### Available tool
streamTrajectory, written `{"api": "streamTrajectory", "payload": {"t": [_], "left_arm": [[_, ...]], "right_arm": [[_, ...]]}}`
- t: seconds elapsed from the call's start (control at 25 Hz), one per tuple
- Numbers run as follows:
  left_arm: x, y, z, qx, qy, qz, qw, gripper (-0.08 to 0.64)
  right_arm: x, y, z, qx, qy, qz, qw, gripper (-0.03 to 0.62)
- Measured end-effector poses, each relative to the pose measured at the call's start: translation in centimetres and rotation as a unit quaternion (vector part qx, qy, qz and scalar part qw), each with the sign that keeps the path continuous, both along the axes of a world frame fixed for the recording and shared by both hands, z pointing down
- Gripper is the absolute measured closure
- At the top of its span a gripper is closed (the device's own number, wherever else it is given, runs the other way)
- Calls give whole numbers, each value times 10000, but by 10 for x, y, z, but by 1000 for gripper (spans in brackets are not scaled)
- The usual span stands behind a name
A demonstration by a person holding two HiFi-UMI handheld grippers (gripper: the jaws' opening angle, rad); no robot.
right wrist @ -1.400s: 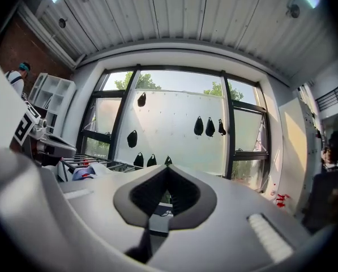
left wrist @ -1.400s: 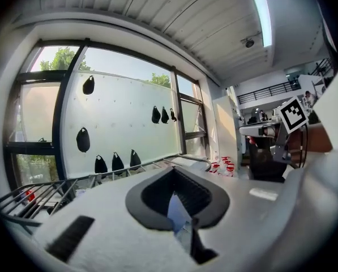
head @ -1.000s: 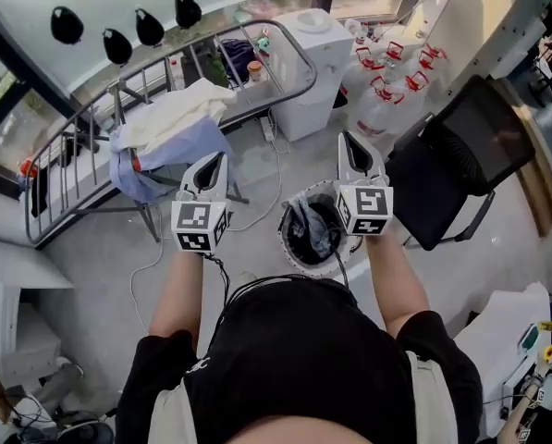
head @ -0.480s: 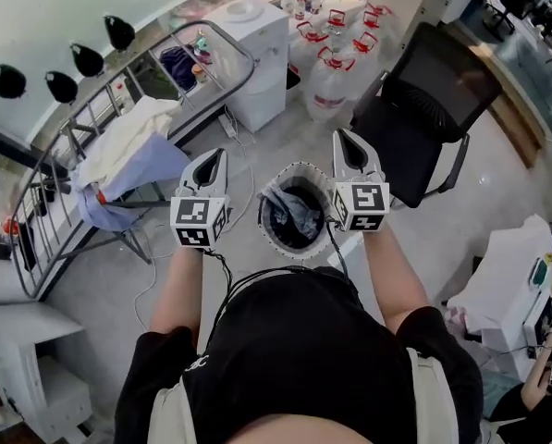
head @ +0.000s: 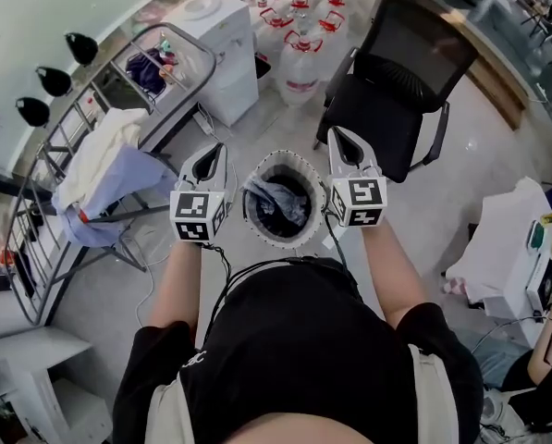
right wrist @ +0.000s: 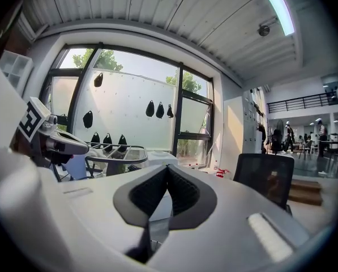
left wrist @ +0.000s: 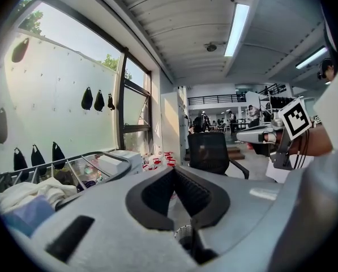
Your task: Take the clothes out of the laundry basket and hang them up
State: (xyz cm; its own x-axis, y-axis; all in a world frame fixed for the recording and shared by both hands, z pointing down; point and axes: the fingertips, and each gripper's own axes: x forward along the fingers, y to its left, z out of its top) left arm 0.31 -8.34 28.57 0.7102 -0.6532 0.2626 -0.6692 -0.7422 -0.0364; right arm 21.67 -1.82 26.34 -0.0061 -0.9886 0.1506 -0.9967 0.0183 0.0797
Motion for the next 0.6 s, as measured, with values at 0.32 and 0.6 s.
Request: {"api": "streamTrajectory", "payload": {"t": [0.32, 0.6], "left_arm": [[23, 6, 27, -388, -164, 295, 9987, 449], [25, 11, 70, -790, -509, 294, 9951, 426]], "right_arm": [[8, 8, 42, -678, 67, -320, 9972, 503], [1, 12, 101, -1411, 184, -674, 9875, 453]]}}
